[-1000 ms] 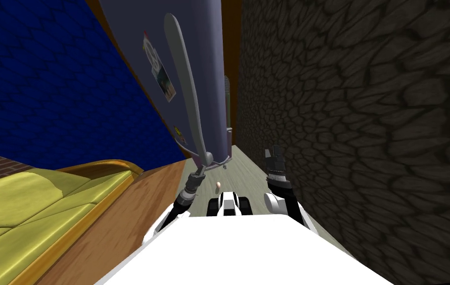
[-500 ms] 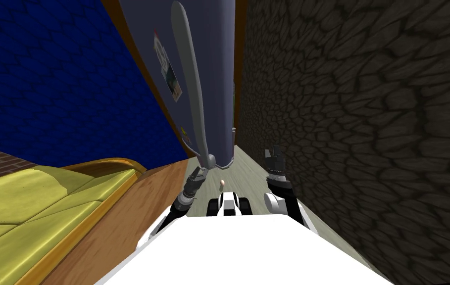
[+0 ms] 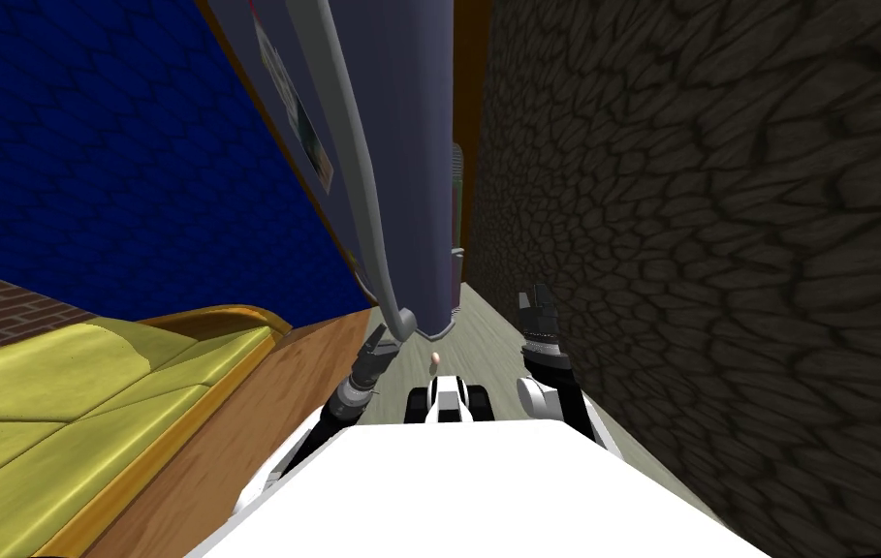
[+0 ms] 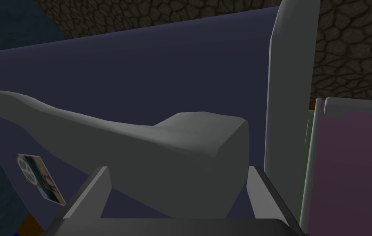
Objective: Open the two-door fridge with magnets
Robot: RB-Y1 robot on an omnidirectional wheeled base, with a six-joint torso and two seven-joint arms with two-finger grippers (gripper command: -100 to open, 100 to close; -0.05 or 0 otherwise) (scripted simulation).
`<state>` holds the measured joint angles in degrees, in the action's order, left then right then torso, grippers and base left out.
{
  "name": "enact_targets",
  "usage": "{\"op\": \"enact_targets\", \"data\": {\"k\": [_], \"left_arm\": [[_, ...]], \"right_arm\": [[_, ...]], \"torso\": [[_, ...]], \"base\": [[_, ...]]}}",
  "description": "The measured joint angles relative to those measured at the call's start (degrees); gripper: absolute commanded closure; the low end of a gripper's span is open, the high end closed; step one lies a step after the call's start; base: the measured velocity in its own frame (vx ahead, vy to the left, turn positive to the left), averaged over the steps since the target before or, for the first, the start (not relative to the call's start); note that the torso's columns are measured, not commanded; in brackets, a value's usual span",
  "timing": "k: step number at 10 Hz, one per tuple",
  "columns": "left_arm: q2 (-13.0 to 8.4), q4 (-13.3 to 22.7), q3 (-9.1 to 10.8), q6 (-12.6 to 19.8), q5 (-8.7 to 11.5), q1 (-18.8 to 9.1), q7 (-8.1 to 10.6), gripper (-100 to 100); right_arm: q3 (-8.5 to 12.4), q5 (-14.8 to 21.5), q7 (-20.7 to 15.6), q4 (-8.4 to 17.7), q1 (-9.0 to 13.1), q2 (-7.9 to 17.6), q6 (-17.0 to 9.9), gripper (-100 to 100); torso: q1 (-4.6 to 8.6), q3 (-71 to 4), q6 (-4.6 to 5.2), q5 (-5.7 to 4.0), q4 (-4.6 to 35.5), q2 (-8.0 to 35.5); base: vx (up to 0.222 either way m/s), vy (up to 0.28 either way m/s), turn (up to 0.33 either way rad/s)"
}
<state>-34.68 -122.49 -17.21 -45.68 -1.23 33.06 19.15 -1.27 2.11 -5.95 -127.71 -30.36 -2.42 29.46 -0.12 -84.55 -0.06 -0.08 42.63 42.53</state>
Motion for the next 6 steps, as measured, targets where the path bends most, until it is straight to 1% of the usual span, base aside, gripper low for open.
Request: {"op": "enact_targets", "data": {"k": [3,5,6], "left_arm": [[-2.17,-3.43,0.57,2.37,0.35,2.06,1.07,-100],[-2.56,-3.45,0.75,2.65,0.54,1.85,1.50,-100],[-2.49,-4.11,0.57,3.24,0.39,2.15,1.36,-100]], "right_arm": [[0.00,0.00,0.00,0.00,0.00,0.00,0.00,0],[0.00,0.00,0.00,0.00,0.01,0.00,0.00,0],[0.00,0.00,0.00,0.00,0.01,0.00,0.00,0]], "torso": [[0.06,-0.04,-0.03,-0.15,0.38,0.20],[0.07,-0.13,-0.02,-0.18,0.41,0.13],[0.12,-0.10,-0.02,-0.21,0.47,0.21]], "base": [[0.017,-0.018,0.050],[0.002,-0.004,-0.007],[0.000,0.000,0.000]]}}
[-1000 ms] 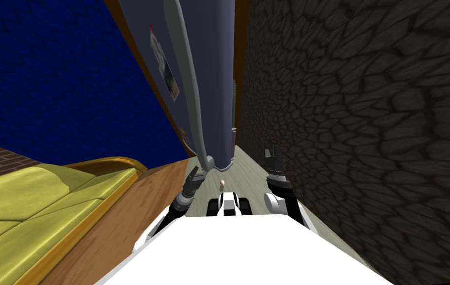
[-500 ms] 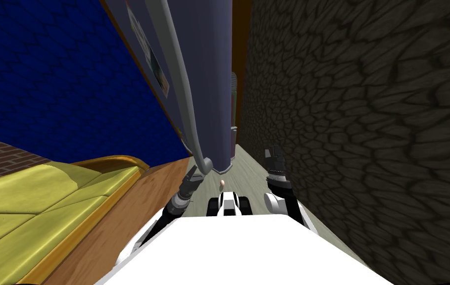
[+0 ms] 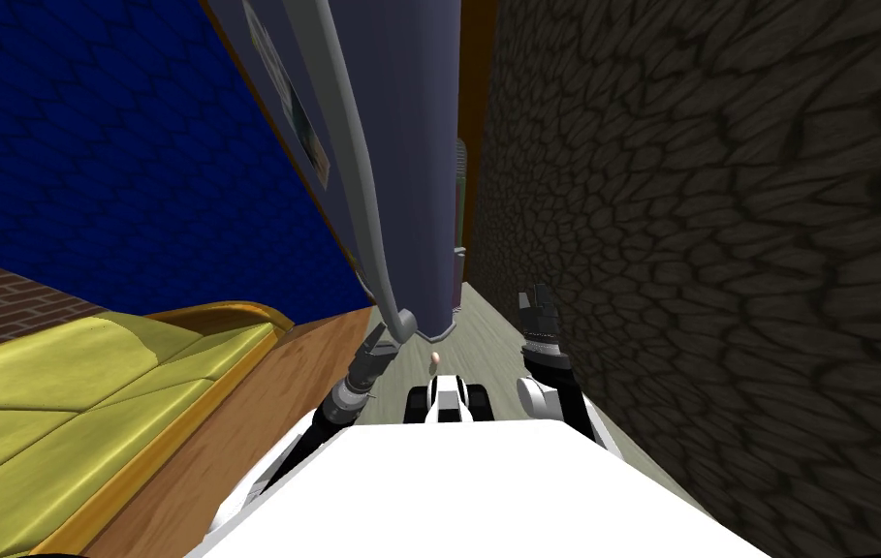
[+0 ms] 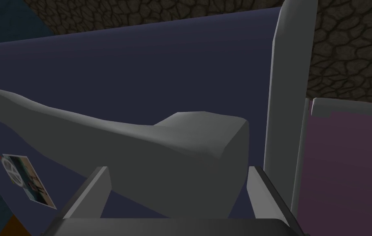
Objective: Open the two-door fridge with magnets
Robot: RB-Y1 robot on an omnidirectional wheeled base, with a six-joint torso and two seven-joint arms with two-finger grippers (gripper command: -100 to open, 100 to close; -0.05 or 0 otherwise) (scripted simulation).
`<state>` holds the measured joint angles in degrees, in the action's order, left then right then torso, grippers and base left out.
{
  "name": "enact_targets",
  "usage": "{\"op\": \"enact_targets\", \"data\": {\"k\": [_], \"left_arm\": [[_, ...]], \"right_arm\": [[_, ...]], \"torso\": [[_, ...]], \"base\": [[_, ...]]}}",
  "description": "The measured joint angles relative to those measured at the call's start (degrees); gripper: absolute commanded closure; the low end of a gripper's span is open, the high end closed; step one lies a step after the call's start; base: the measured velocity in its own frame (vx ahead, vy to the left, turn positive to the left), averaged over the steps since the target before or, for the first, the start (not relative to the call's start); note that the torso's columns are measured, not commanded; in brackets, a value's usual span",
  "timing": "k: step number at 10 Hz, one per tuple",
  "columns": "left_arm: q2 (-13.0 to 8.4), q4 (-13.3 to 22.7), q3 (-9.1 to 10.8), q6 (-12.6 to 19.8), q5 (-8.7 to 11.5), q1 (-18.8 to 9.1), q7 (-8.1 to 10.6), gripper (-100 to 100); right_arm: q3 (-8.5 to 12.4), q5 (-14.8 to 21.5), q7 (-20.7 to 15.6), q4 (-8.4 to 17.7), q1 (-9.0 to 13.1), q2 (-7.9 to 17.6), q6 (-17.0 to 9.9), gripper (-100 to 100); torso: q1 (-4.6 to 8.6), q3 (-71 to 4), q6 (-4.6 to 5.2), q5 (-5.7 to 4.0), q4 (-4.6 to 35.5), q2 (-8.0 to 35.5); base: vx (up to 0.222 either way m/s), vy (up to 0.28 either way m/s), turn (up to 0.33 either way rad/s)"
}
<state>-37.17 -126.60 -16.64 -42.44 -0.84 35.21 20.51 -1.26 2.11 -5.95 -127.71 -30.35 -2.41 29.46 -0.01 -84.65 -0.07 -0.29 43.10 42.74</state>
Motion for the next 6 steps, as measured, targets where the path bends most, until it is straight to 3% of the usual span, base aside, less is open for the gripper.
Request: {"op": "enact_targets", "data": {"k": [1,6], "left_arm": [[-0.03,0.06,-0.10,0.27,-0.05,0.11,-0.04,0],[-0.07,0.45,-0.01,0.62,-0.03,0.25,-0.06,0]], "right_arm": [[0.00,0.00,0.00,0.00,0.00,0.00,0.00,0],[0.00,0.00,0.00,0.00,0.00,0.00,0.00,0]], "torso": [[0.05,0.13,0.02,0.12,-0.31,-0.05],[0.08,0.11,0.08,0.26,-0.78,-0.39]], "base": [[0.000,0.000,0.000],[0.000,0.000,0.000]]}}
